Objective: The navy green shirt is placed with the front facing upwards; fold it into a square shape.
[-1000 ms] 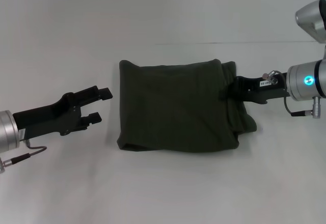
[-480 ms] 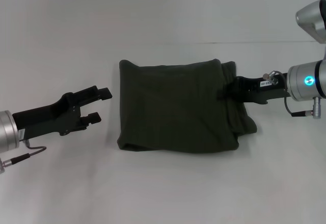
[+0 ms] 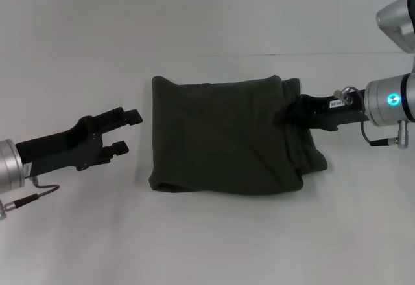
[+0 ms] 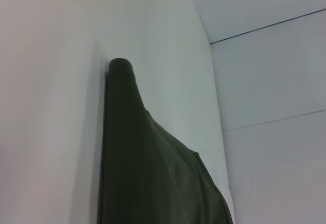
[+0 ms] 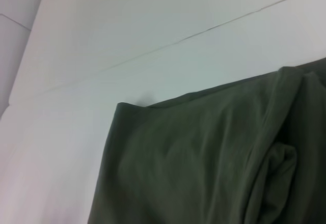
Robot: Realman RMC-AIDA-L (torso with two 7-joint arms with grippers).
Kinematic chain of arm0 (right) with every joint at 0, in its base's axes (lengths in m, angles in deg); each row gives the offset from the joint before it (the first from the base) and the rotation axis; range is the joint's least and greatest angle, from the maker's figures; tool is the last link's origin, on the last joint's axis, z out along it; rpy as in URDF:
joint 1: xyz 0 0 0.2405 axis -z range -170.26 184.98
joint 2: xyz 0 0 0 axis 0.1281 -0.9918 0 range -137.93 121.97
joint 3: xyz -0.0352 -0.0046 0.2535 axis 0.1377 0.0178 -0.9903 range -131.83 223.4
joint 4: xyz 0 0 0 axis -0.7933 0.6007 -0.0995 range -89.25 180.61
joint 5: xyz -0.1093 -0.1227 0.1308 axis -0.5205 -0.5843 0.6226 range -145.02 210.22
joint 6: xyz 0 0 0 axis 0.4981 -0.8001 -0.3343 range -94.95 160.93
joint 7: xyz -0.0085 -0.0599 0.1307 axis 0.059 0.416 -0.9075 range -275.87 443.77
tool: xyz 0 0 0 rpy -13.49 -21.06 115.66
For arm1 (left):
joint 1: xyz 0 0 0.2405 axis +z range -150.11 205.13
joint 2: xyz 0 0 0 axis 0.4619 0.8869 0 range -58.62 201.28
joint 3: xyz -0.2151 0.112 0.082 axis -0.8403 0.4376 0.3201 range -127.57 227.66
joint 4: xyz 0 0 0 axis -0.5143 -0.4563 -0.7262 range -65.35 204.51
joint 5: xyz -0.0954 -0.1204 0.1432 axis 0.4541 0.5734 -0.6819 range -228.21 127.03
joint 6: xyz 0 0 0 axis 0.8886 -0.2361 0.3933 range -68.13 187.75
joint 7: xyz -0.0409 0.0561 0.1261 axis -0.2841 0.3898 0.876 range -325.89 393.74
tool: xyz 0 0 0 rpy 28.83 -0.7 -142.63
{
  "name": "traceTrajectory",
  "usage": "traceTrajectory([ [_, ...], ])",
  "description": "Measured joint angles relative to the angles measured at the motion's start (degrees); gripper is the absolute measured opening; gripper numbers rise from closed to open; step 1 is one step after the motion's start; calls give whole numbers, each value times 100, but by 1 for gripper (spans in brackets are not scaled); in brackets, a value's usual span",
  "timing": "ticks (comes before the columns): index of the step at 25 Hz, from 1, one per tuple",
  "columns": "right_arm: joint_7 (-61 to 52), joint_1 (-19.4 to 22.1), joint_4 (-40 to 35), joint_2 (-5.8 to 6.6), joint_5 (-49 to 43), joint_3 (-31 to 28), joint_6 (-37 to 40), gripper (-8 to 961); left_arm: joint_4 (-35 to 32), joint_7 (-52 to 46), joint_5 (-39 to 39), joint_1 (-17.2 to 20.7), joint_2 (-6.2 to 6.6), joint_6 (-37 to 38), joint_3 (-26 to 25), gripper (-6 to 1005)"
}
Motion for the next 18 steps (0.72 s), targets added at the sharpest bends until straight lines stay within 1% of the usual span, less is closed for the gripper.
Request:
traceTrajectory([
  [4,-2,-13,-12,2,-6,3,-15,227,3,3,5,1,0,2,0,930],
  [8,15,-8,3,0,-31,36,-101,185,13,4,8,4,-4,6,0,930],
  [13,78,28,-39,-32,-36,41,-115,132,14,4,10,7,-8,7,-1,932],
  [18,90,32,-53,-31,-38,44,-139,84,13,6,17,8,-8,13,0,931],
])
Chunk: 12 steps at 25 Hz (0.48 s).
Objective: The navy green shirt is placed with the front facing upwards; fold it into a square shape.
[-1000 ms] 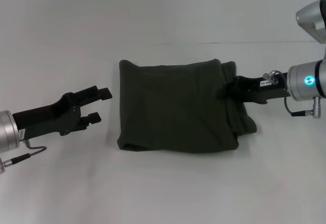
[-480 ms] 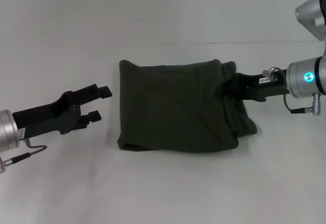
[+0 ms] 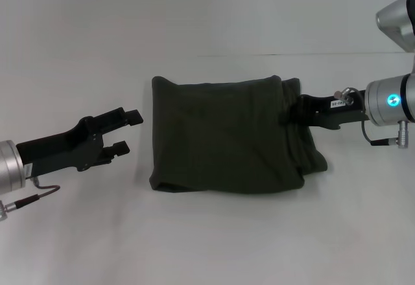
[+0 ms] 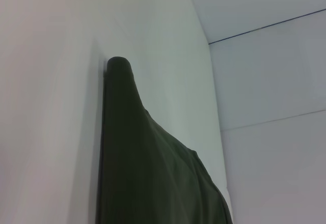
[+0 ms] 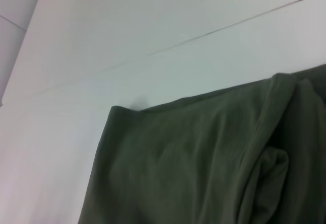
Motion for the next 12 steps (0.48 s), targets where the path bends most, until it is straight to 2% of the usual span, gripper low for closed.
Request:
traceTrajectory([
  [3,123,3,-88,0,11,-33,-29,58,-1,5,19,3,0,-3,0,930],
  [9,136,-32,-528,-24,30,-47,20,65,-17,7,37,15,12,20,-71,932],
  [12,72,-151,-548,7,-10,-15,22,69,-25,7,37,30,14,37,-131,933],
])
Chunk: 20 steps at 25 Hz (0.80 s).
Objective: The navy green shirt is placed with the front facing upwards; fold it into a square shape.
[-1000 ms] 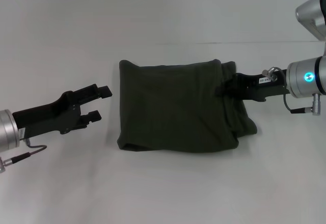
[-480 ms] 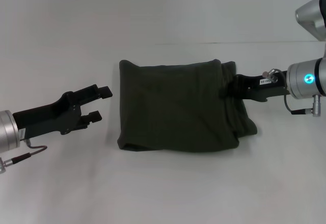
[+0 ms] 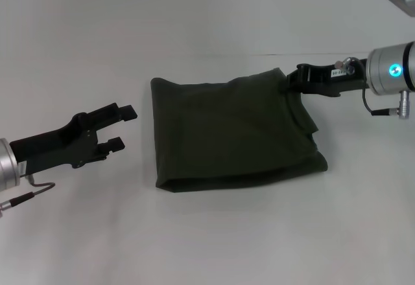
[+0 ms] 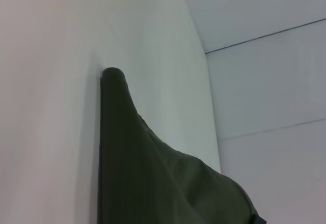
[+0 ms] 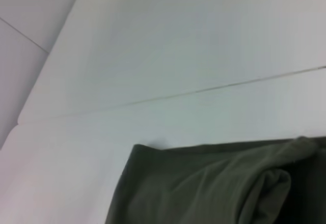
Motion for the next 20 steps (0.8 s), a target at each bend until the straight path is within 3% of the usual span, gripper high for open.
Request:
traceTrajectory([
  [20,-297,-72,463,51,-548,303,-836,94,-21,9,79,2,12,-50,-27,931],
])
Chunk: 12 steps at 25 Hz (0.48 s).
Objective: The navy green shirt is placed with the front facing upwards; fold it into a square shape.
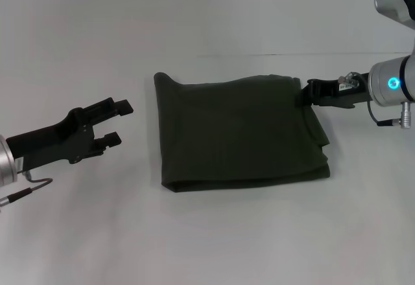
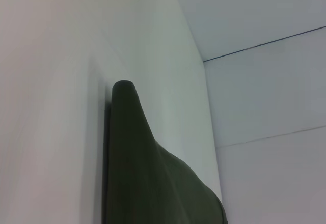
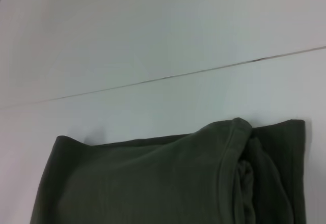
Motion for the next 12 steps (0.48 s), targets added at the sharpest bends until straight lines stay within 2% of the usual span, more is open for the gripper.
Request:
traceTrajectory([
  [9,-121,-16,142,2,-310,155,-65,105,0,1,6,12,0,-11,0,932],
  [12,-284,-10,153,48,-464,139,-100,109,3,30,9,12,0,-11,0,932],
])
